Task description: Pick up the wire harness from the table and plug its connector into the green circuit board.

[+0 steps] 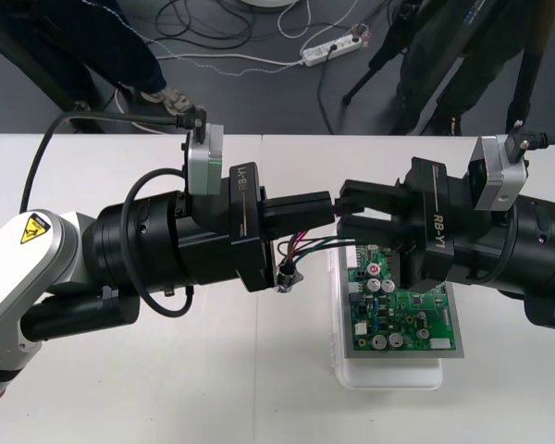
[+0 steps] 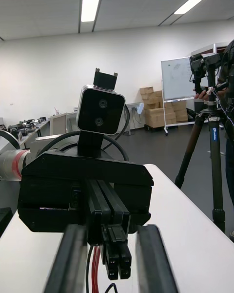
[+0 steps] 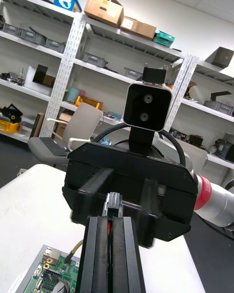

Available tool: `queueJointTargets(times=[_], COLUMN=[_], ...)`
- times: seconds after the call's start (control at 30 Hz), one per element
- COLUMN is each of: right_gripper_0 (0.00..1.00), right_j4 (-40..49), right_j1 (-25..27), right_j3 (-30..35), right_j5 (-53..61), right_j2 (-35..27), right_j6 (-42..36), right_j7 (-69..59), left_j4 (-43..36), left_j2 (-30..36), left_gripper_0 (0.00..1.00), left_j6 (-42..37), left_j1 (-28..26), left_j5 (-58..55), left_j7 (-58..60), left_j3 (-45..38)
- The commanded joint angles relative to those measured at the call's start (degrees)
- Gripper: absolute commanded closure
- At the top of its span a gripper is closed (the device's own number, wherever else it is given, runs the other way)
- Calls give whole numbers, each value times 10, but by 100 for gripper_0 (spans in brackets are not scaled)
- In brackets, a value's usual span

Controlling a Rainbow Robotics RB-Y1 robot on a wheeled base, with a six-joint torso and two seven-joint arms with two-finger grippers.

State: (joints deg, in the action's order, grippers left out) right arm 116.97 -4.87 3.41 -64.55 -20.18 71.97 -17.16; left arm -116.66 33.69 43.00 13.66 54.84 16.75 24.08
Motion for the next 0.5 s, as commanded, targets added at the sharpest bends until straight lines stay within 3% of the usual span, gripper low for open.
queueJointTargets(times=[0.03, 0.13, 0.5], right_gripper_0=[7, 0, 0], right_j4=[20, 20, 20], right_j1=[3, 3, 0], right_j3=[21, 23, 38], right_j5=[5, 5, 9], right_j2=[-13, -21, -64], right_j6=[5, 7, 7], right_j7=[22, 23, 19], left_j4=[-12, -12, -12], left_j2=[5, 4, 16], left_gripper_0=[100, 100, 100], left_j6=[-3, -3, 7], left_j1=[18, 18, 15], left_j5=[-8, -9, -9], left_j7=[-1, -4, -20], left_j3=[12, 12, 11])
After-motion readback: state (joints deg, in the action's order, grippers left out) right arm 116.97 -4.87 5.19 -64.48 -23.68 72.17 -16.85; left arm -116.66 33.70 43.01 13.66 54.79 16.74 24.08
